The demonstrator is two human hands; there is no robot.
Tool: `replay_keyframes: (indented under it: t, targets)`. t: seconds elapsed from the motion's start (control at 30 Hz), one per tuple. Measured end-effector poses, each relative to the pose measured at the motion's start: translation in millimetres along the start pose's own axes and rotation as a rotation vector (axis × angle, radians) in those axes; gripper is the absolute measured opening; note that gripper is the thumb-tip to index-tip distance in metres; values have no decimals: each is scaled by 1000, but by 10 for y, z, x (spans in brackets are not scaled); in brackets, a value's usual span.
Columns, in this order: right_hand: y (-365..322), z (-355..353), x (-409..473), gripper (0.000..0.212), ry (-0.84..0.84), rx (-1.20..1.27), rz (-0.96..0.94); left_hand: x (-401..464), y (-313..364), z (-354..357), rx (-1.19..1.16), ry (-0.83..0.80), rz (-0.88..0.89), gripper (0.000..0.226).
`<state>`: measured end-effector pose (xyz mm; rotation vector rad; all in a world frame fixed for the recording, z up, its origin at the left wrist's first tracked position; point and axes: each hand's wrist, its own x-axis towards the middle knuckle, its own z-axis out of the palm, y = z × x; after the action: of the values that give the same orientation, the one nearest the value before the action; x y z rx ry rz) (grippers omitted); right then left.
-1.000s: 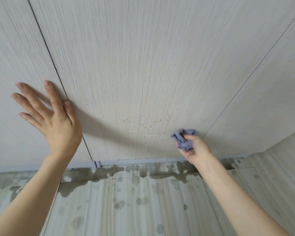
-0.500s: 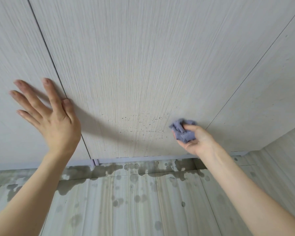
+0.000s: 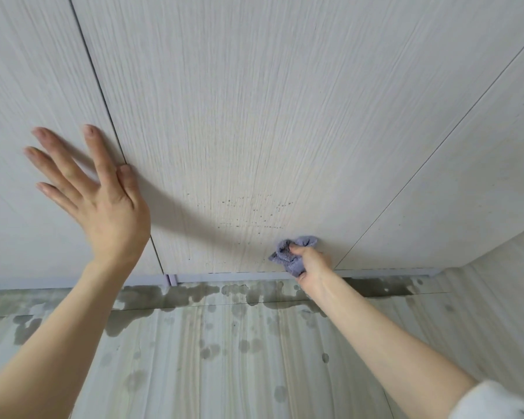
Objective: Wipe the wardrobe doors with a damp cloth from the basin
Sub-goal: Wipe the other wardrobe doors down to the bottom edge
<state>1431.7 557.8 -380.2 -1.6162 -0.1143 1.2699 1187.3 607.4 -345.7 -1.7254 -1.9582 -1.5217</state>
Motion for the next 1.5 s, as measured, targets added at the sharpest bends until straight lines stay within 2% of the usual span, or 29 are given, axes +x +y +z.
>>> replay_keyframes:
  t: [0.1, 0.23, 0.33, 0.4, 0.57, 0.6, 0.67, 0.77, 0.87, 0.93, 1.03, 1.1, 1.17, 1.23, 1.3, 1.43, 1.5]
  targets:
    - [-24, 17, -78, 24, -1, 14, -42, 5, -26, 7, -5, -5, -12, 51]
    - [-349, 172, -367, 32, -234, 115, -229, -3, -36, 31, -7, 18, -1, 50]
    - [-439, 276, -444, 29, -278, 281, -331, -8, -47, 31, -7, 26, 23, 51]
    - [-301, 284, -371, 31, -231, 256, -284, -16, -81, 28, -8, 25, 38, 51]
    - [216, 181, -44, 36, -61, -31, -5, -25, -129, 63, 4, 49, 71, 50]
    - [255, 179, -18, 35, -22, -75, 21, -25, -139, 65, 7, 51, 75, 50]
    - [257, 201, -14, 18, -17, -81, 23, -27, -167, 71, 11, 53, 88, 50]
    - [103, 337, -222, 12, -198, 37, -42, -28, -200, 68, 18, 50, 99, 50]
    - [-109, 495, -501, 26, -358, 208, -184, -31, -178, 67, 18, 42, 97, 50]
    - [-153, 582, -598, 31, -394, 265, -241, -42, -175, 58, 19, 38, 90, 50]
    - [-29, 615, -529, 31, -338, 231, -221, -42, -185, 51, 19, 30, 93, 50]
    - [147, 564, -399, 24, -270, 132, -125, -33, -188, 54, 21, 27, 97, 49]
    - [297, 492, -285, 17, -159, 24, -19, -35, -195, 56, 24, 22, 94, 49]
    - [342, 427, -222, 16, -52, -73, 6, -43, -219, 56, 28, 24, 93, 48]
    - [250, 423, -264, 10, -92, -89, -44, -38, -238, 61, 29, 24, 107, 48]
    - [-172, 589, -579, 4, -343, 70, -280, -30, -227, 68, 29, 37, 103, 49]
    - [-242, 680, -666, 10, -361, 97, -351, -49, -201, 63, 14, 29, 88, 49]
